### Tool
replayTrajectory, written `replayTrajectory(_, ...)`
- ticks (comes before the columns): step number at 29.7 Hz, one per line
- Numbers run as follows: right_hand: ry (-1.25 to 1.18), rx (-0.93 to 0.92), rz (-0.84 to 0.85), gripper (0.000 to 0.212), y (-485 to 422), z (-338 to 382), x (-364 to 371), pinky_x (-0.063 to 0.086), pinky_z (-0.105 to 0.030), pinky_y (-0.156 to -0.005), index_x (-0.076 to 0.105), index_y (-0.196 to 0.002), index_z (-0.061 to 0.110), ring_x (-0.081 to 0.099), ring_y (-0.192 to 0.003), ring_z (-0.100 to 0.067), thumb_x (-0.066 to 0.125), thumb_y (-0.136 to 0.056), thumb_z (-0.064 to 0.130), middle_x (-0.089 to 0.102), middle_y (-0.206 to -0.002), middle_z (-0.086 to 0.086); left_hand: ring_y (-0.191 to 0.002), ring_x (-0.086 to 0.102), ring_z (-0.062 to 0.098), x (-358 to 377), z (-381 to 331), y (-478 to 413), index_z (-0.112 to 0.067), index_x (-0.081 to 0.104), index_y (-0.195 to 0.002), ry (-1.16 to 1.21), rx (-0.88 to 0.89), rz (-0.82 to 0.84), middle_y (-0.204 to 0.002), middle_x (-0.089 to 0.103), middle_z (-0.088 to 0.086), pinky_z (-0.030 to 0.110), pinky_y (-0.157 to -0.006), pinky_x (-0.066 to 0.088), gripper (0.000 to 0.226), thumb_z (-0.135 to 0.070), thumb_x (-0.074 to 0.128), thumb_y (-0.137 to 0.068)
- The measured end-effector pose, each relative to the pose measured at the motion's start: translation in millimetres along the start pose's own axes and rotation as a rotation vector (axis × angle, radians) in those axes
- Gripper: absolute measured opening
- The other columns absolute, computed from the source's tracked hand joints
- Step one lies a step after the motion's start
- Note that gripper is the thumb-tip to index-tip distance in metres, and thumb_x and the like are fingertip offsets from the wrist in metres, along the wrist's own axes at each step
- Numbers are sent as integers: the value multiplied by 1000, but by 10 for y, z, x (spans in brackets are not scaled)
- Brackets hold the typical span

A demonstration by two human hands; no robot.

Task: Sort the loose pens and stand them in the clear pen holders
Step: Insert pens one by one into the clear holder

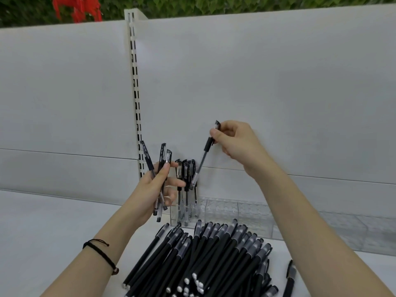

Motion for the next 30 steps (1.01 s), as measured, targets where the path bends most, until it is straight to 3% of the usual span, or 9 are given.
replayTrajectory(4,274,-72,14,9,22,18,95,40,-15,-59,69,-84,16,55,-68,-6,68,-87,24,63,-73,5,-39,22,8,-24,40,-29,-14,56,-112,78,-29,-11,-54,42,0,16,-36,22,29,-37,43,-100)
replayTrajectory(10,417,-97,106,11,66,-45,309,45,-24,-71,69,-87,15,59,-77,-13,68,-87,27,61,-73,7,-35,20,6,27,66,-15,-13,48,-88,264,-126,6,-50,33,-1,13,-36,12,22,-27,37,-102)
replayTrajectory(13,513,-87,185,19,65,-130,409,51,-30,-73,72,-87,9,63,-79,-20,70,-85,28,68,-79,-2,-36,20,6,44,47,-12,-12,48,-90,311,-118,28,-52,34,-1,14,-37,10,19,-21,35,-100)
replayTrajectory(15,575,-64,266,23,87,-228,502,52,-36,-71,72,-82,5,64,-75,-25,72,-82,28,72,-80,-11,-38,22,7,56,33,-7,-10,48,-93,304,-91,38,-54,36,0,14,-36,12,17,-19,36,-101)
replayTrajectory(19,608,-14,358,31,139,-317,571,47,-31,-58,73,-69,7,51,-51,-16,72,-81,36,71,-66,-10,-41,27,9,106,37,8,-10,53,-102,284,-66,82,-58,40,1,16,-35,24,18,-24,40,-101)
replayTrajectory(21,664,-2,372,40,130,-295,523,45,-29,-57,73,-66,9,52,-48,-16,70,-82,46,65,-55,-5,-41,27,8,133,43,17,-12,56,-103,244,-63,110,-59,41,1,16,-36,24,21,-29,45,-98)
replayTrajectory(23,697,-4,354,46,115,-246,457,49,-30,-59,74,-68,10,60,-53,-20,65,-83,53,68,-58,-2,-40,25,7,174,47,32,-14,58,-100,205,-56,141,-58,41,1,15,-35,22,22,-32,49,-93)
replayTrajectory(27,517,-79,228,50,125,-8,383,49,-34,-60,73,-80,5,57,-53,-16,56,-91,50,72,-73,-9,-39,26,6,230,74,52,-10,56,-96,183,-52,179,-59,42,3,14,-34,21,22,-30,49,-92)
replayTrajectory(30,170,-36,273,32,202,88,448,44,-21,-55,72,-89,9,46,-42,3,62,-92,39,71,-75,-4,-39,26,7,258,56,67,-8,48,-101,162,-34,208,-59,46,4,14,-35,21,24,-30,50,-91)
Point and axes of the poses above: each hand's wrist, its own y-axis away from the middle knuckle, its own x-axis out of the palm, z = x × y, the point moved 8 cm from there along -y, towards the middle knuckle
